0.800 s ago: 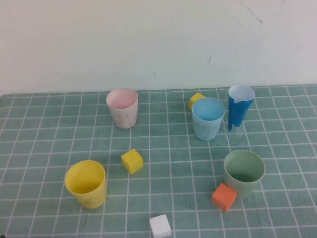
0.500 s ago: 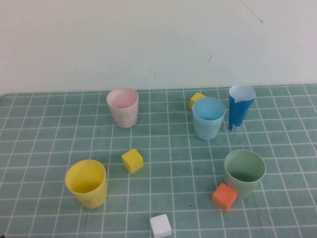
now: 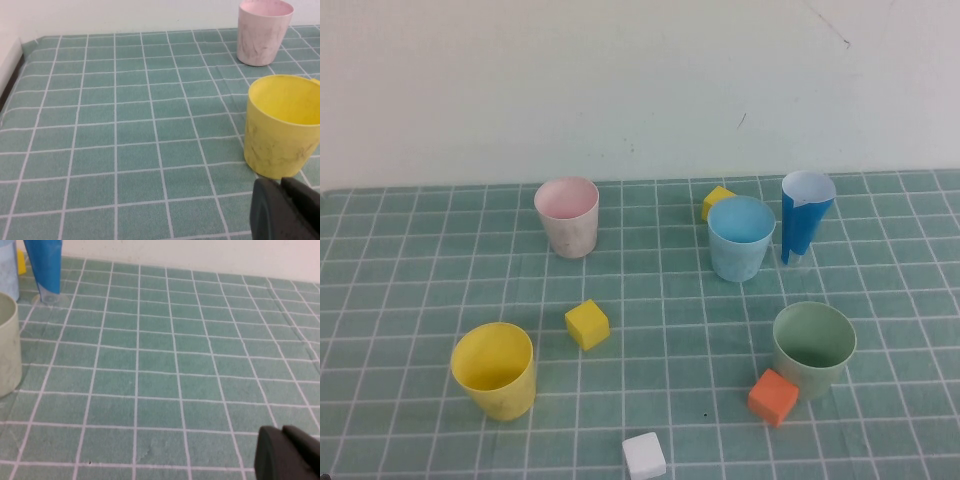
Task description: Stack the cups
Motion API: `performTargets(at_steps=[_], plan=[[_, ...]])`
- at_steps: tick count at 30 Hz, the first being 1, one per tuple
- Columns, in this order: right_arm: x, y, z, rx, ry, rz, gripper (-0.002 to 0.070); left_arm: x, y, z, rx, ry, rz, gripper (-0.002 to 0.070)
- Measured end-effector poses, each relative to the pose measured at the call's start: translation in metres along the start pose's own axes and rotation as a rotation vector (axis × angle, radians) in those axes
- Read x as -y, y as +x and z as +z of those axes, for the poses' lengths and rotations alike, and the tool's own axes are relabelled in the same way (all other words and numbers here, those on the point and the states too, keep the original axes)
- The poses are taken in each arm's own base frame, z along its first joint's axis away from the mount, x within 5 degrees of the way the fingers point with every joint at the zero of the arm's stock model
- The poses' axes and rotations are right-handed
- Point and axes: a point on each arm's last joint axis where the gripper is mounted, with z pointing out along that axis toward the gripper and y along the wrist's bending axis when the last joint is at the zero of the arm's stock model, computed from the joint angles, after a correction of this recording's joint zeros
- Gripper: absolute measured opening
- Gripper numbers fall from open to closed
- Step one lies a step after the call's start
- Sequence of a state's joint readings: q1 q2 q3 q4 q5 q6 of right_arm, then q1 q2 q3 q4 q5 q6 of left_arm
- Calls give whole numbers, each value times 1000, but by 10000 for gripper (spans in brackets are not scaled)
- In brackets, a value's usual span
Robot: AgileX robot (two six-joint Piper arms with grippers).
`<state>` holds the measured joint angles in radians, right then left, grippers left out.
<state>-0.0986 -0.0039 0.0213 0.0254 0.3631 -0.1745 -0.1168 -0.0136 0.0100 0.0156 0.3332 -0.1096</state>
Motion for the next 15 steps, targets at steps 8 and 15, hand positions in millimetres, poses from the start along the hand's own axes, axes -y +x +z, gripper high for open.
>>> performTargets(at_steps=[8, 15], plan=[[0, 0, 0, 0, 0, -9, -2, 0, 0, 0, 0, 0, 5, -2], [0, 0, 0, 0, 0, -22, -2, 0, 0, 0, 0, 0, 4, -2]])
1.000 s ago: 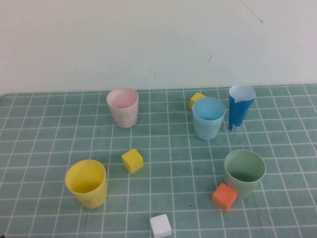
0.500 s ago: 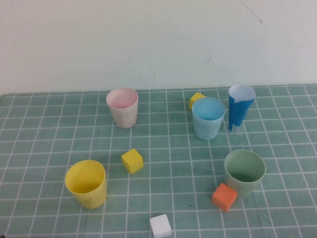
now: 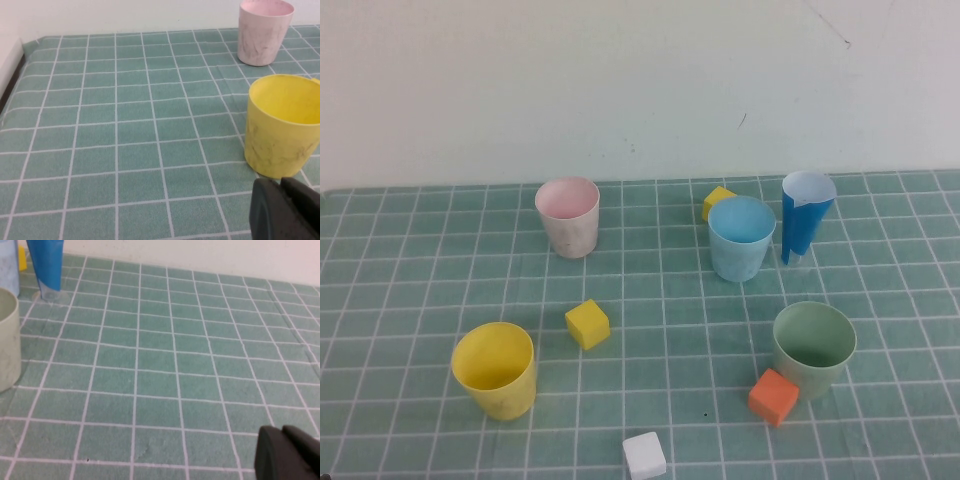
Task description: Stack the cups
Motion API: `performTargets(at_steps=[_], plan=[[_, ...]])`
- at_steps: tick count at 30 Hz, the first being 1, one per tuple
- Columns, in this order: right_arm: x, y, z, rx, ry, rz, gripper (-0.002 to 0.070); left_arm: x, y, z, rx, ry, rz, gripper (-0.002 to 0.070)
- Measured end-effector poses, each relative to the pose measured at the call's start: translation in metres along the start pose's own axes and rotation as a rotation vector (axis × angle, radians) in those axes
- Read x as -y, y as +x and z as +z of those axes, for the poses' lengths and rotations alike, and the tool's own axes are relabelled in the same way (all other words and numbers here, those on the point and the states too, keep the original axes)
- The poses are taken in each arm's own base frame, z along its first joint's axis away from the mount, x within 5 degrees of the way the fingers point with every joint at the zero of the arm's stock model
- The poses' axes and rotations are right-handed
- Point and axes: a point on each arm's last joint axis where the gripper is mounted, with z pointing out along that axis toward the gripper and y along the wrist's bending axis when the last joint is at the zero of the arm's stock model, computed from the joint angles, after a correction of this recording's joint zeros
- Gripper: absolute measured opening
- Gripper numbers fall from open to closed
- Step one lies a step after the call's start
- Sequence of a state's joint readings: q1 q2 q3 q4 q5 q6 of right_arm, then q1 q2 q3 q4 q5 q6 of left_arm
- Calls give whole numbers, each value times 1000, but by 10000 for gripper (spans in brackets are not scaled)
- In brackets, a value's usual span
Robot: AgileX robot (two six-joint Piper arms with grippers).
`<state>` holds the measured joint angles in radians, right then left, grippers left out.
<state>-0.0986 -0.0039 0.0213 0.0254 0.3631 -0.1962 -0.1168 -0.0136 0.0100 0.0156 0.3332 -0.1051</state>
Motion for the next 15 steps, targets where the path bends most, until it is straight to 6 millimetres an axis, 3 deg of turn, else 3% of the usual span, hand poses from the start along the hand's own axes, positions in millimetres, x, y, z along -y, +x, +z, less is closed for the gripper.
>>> performTargets(at_steps=[10, 15], plan=[[1, -1, 0, 15, 6, -10, -2, 0, -1, 1, 33, 3, 2, -2], [4, -17, -1, 204, 45, -13, -2, 2, -17, -1, 219, 20, 14, -2]])
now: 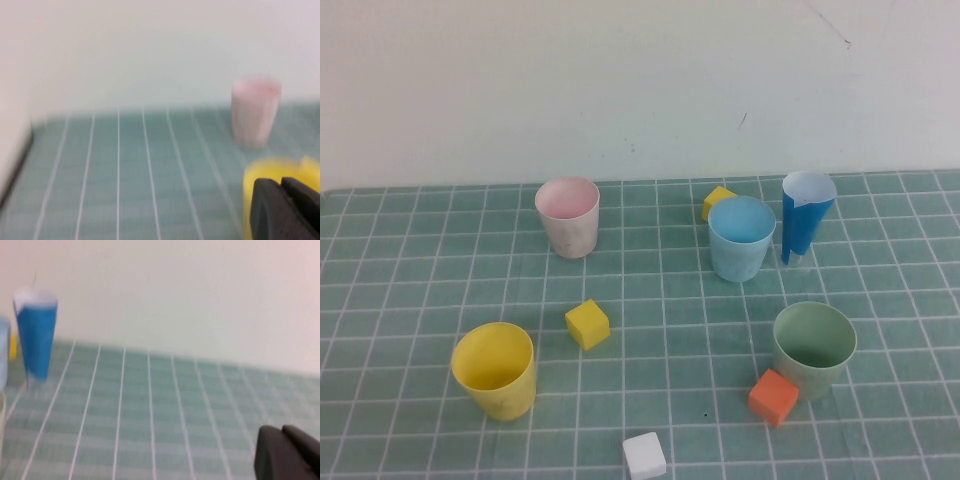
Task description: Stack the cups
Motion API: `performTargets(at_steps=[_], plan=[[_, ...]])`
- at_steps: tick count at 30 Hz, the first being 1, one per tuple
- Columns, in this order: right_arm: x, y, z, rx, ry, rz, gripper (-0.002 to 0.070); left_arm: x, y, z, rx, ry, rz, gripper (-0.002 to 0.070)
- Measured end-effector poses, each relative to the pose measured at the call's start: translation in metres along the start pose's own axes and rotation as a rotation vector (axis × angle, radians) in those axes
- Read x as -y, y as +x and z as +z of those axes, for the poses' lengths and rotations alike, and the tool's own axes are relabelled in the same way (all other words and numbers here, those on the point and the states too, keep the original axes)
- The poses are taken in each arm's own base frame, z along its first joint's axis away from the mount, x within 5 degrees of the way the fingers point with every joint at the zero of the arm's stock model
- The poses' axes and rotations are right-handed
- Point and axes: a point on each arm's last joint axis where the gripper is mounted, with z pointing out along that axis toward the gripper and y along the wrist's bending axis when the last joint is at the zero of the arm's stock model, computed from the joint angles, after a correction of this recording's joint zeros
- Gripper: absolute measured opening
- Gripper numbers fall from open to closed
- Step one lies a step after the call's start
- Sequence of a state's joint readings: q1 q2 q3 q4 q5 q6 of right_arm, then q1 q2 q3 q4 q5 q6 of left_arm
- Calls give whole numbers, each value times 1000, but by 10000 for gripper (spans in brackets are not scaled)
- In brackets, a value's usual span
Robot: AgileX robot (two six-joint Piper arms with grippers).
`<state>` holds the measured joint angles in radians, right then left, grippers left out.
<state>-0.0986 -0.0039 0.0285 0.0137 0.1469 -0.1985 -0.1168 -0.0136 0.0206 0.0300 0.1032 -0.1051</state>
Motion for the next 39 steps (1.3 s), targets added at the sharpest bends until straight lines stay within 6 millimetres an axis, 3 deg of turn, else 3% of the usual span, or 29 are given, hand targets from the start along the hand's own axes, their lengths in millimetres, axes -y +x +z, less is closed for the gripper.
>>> performTargets(at_steps=[9, 14, 21, 25, 30, 34, 39], plan=[[12, -62, -26, 759, 125, 62, -2, 5, -44, -11, 501, 47, 55, -2], [14, -69, -33, 868, 133, 88, -2, 7, -54, -18, 635, 61, 56, -2], [13, -65, -25, 726, 99, 119, -2, 3, -58, -20, 677, 46, -19, -2], [16, -88, -28, 463, 48, 163, -2, 4, -72, -19, 435, 40, -85, -2], [21, -117, -29, 220, 44, 32, -2, 10, -100, -19, 178, 48, -89, -2], [23, -128, -13, 4, 12, -23, -2, 12, -105, 4, -121, 30, -73, -2], [13, -121, 16, -268, -158, -147, -2, 16, -102, 48, -432, 29, -125, -2]])
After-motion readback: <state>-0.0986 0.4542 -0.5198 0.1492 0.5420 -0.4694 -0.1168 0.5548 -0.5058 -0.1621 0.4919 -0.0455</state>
